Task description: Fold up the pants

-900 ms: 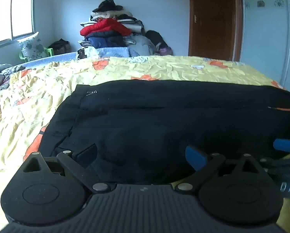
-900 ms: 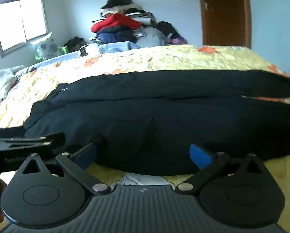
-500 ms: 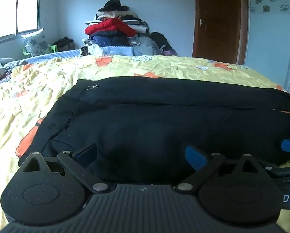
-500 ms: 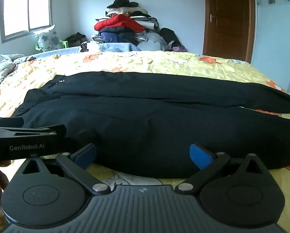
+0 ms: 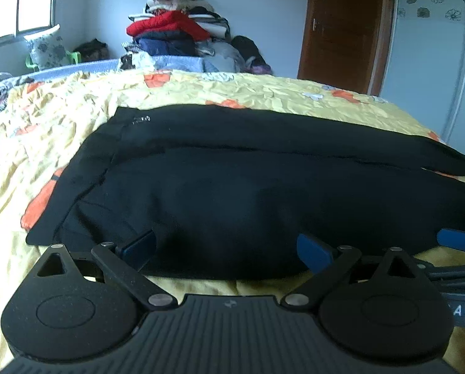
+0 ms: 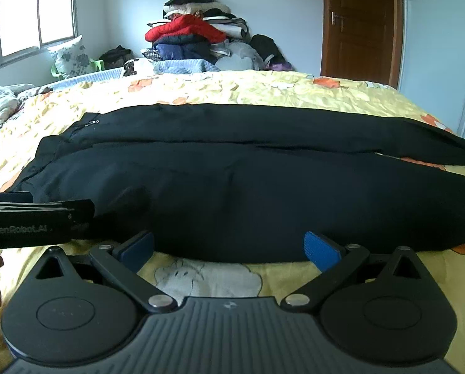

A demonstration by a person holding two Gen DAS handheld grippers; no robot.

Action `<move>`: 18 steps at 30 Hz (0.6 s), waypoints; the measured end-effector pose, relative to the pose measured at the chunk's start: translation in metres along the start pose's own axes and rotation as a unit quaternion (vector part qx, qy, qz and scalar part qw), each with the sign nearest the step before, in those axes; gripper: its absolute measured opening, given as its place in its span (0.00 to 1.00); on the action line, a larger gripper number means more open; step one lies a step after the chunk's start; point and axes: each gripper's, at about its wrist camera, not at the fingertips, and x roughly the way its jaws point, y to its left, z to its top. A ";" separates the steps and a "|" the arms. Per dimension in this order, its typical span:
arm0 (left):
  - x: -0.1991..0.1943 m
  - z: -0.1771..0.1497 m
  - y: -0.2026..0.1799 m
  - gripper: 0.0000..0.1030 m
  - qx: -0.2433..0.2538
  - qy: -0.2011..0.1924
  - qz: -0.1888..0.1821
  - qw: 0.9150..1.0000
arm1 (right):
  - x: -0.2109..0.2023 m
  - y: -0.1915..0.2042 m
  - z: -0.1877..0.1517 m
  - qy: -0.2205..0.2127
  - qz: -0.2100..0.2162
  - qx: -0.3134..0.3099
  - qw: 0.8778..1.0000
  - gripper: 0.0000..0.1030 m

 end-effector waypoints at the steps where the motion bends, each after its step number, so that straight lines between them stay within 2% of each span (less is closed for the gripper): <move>1: -0.001 0.000 0.000 0.95 -0.001 0.004 -0.004 1.000 | -0.001 0.001 0.000 0.001 0.000 0.000 1.000 1.00; 8: -0.018 -0.002 -0.004 0.95 0.009 -0.004 0.000 1.000 | -0.015 0.007 0.000 -0.006 -0.005 -0.005 1.000 1.00; 18: -0.026 -0.003 -0.006 0.95 0.012 -0.004 0.003 1.000 | -0.022 0.014 0.000 0.002 0.010 -0.006 1.000 1.00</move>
